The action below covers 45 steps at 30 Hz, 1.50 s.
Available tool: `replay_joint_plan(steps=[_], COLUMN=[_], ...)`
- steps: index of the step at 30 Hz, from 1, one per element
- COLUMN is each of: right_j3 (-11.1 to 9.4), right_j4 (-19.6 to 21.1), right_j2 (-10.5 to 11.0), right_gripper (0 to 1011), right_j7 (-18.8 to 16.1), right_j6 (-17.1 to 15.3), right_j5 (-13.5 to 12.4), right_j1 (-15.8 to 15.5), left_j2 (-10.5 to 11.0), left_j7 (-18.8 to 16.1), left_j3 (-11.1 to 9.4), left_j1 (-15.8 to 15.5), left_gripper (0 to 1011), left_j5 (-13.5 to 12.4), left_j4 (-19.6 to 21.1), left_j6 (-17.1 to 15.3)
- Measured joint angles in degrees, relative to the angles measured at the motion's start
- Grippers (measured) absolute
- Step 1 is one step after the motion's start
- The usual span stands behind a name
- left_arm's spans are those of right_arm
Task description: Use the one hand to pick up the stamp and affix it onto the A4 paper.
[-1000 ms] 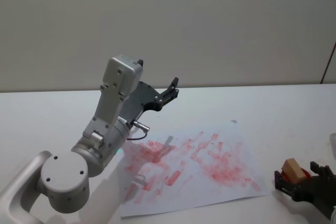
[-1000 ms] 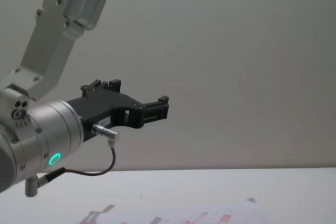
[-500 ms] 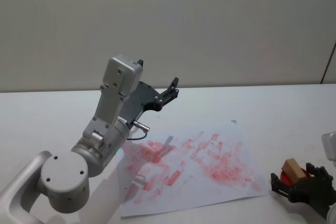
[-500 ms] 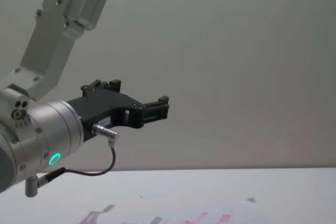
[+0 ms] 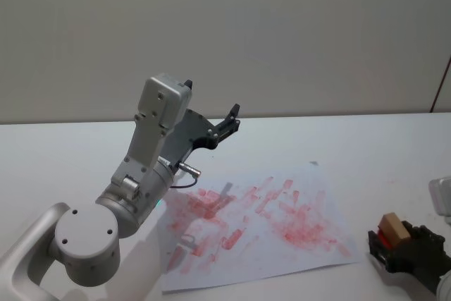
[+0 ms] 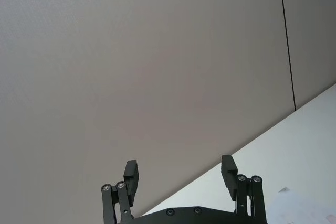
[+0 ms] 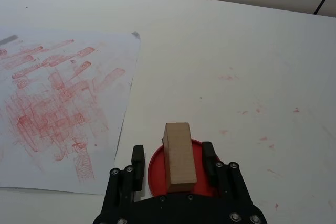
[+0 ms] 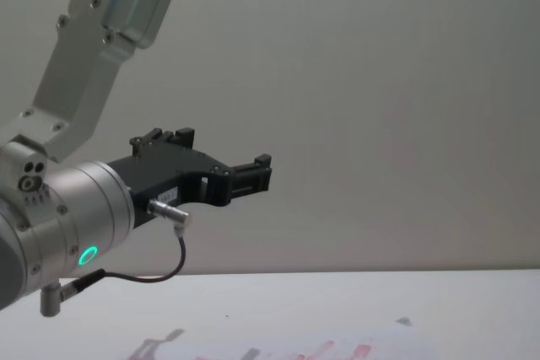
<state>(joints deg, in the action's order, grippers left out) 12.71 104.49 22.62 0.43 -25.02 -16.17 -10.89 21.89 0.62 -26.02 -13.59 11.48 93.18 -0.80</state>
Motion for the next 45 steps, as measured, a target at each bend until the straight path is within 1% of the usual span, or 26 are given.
replay_joint_plan(steps=[1,3,6,7,9,12,13,14,16,45], right_j3=[0.0,0.0,0.0,0.0,0.0,0.0,0.0,0.0,0.0,0.1], right_j4=[0.0,0.0,-0.1,-0.1,-0.1,-0.1,-0.1,-0.1,-0.1,-0.2], right_j2=[0.0,0.0,0.0,0.0,-0.1,-0.1,-0.1,-0.1,-0.1,-0.1], right_gripper=[651,591,534,476,433,312,296,253,222,219], right_j7=[0.0,-0.1,-0.1,-0.1,-0.1,-0.1,-0.1,-0.1,-0.2,-0.2], right_j6=[0.0,-0.1,-0.1,-0.1,-0.1,-0.2,-0.2,-0.2,-0.2,-0.2], right_j5=[0.0,0.1,0.1,0.1,0.1,0.2,0.2,0.2,0.2,0.3], right_j1=[0.0,0.1,0.1,0.1,0.1,0.1,0.1,0.1,0.1,0.2], left_j2=[0.0,0.0,0.0,0.0,0.0,0.0,0.0,0.0,0.0,0.0], left_j7=[0.0,0.0,0.0,0.0,0.0,0.0,0.0,0.0,0.0,0.0], left_j3=[0.0,0.0,0.0,0.0,0.0,0.0,0.0,0.0,0.0,0.0], left_j1=[0.0,0.0,0.0,0.0,0.0,0.0,0.0,0.0,0.0,0.0], left_gripper=[1001,1001,1001,1001,1001,1001,1001,1001,1001,1001], left_j5=[0.0,0.0,0.0,0.0,0.0,0.0,0.0,0.0,0.0,0.0], left_j4=[0.0,0.0,0.0,0.0,0.0,0.0,0.0,0.0,0.0,0.0], left_j6=[0.0,0.0,0.0,0.0,0.0,0.0,0.0,0.0,0.0,0.0])
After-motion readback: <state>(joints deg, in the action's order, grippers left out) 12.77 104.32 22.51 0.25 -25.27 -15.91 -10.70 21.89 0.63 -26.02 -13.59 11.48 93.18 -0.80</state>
